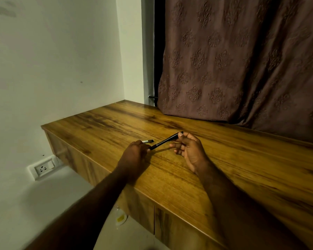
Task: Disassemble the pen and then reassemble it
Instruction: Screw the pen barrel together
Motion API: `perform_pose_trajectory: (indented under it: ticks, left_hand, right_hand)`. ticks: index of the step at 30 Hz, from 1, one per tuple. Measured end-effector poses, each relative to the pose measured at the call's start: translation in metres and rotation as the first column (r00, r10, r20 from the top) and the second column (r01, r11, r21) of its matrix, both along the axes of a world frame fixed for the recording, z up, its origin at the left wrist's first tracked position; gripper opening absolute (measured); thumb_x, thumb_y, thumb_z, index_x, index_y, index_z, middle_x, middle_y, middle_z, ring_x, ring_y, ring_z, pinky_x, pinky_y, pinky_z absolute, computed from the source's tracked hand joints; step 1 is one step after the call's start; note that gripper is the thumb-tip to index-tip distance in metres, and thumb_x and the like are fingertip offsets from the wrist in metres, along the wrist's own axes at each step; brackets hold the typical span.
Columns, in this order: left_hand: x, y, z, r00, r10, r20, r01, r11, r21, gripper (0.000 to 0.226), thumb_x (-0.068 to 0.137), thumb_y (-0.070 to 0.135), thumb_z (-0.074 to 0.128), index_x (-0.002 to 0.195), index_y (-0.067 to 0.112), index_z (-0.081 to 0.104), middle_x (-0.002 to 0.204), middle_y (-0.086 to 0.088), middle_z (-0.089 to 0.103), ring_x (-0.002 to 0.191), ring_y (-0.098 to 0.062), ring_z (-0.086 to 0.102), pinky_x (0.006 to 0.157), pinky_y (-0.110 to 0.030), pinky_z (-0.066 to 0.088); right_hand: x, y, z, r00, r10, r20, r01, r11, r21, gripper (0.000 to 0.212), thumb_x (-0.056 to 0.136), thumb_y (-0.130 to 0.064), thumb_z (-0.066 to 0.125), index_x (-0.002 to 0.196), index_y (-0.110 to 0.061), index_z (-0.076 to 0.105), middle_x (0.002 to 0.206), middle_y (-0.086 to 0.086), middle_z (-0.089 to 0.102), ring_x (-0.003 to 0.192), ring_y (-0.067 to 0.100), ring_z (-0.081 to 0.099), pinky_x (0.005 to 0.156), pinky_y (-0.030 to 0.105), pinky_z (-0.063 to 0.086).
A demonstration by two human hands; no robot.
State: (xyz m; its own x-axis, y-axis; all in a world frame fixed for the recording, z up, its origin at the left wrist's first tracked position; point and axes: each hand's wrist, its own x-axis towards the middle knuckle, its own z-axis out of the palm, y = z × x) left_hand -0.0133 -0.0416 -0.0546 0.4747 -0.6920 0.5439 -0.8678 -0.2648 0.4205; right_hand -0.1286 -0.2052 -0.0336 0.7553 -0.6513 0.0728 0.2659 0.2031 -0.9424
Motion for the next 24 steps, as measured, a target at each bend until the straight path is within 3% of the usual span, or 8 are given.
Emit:
perform_pose_trajectory:
  ticks: [5, 9, 12, 17, 21, 24]
  left_hand:
    - [-0.019, 0.0, 0.008, 0.961, 0.003, -0.276, -0.025, 0.997, -0.076, 0.013, 0.091, 0.014, 0.057, 0.082, 0.016, 0.066, 0.077, 0.001, 0.067, 0.069, -0.015, 0.063, 0.059, -0.033, 0.053]
    - [-0.017, 0.0, 0.002, 0.901, 0.02, -0.434, -0.096, 0.984, -0.153, 0.012, 0.088, 0.011, 0.061, 0.079, 0.02, 0.062, 0.074, 0.0, 0.068, 0.065, -0.013, 0.064, 0.055, -0.029, 0.053]
    - [-0.02, -0.002, 0.004, 0.817, -0.039, -0.575, -0.137, 0.956, -0.259, 0.009, 0.087, -0.001, 0.06, 0.085, 0.008, 0.061, 0.07, -0.001, 0.063, 0.053, 0.003, 0.059, 0.047, -0.013, 0.047]
    - [-0.019, -0.003, 0.006, 0.777, -0.115, -0.619, -0.137, 0.929, -0.344, 0.01, 0.083, -0.007, 0.062, 0.089, 0.0, 0.06, 0.072, 0.0, 0.061, 0.054, 0.009, 0.058, 0.049, -0.007, 0.044]
    - [-0.013, -0.002, 0.002, 0.77, -0.135, -0.623, -0.082, 0.948, -0.307, 0.005, 0.081, 0.008, 0.07, 0.083, 0.011, 0.066, 0.075, 0.0, 0.07, 0.072, -0.008, 0.066, 0.06, -0.017, 0.05]
    - [-0.014, -0.006, 0.0, 0.757, -0.146, -0.637, -0.082, 0.946, -0.314, 0.009, 0.08, 0.015, 0.07, 0.078, 0.006, 0.069, 0.074, -0.004, 0.07, 0.068, -0.008, 0.065, 0.06, -0.02, 0.052]
  right_hand:
    - [0.0, -0.003, -0.002, 0.999, -0.052, 0.003, 0.051, 0.999, 0.015, 0.029, 0.098, -0.028, 0.046, 0.109, -0.007, 0.063, 0.09, 0.014, 0.069, 0.066, 0.021, 0.068, 0.057, 0.029, 0.045]
    - [0.0, 0.002, -0.002, 0.989, -0.147, -0.019, 0.147, 0.988, -0.038, 0.02, 0.095, -0.025, 0.052, 0.093, -0.011, 0.068, 0.084, 0.014, 0.072, 0.061, 0.022, 0.066, 0.057, 0.029, 0.045]
    - [0.002, 0.005, -0.002, 0.976, -0.214, -0.036, 0.212, 0.976, -0.051, 0.019, 0.094, -0.024, 0.054, 0.091, -0.01, 0.067, 0.084, 0.015, 0.072, 0.058, 0.021, 0.066, 0.054, 0.028, 0.045]
    - [0.004, 0.01, 0.001, 0.988, -0.155, -0.026, 0.154, 0.988, -0.028, 0.028, 0.095, -0.029, 0.053, 0.098, -0.004, 0.066, 0.083, 0.014, 0.073, 0.062, 0.023, 0.067, 0.052, 0.028, 0.044]
    - [0.008, 0.017, -0.001, 0.999, -0.023, -0.042, 0.018, 0.993, -0.117, 0.023, 0.095, -0.03, 0.055, 0.091, -0.008, 0.063, 0.079, 0.013, 0.071, 0.062, 0.021, 0.067, 0.05, 0.027, 0.044]
    - [0.008, 0.013, -0.002, 0.998, -0.049, -0.025, 0.047, 0.995, -0.088, 0.019, 0.097, -0.026, 0.053, 0.09, -0.01, 0.06, 0.076, 0.013, 0.07, 0.06, 0.019, 0.067, 0.051, 0.028, 0.045]
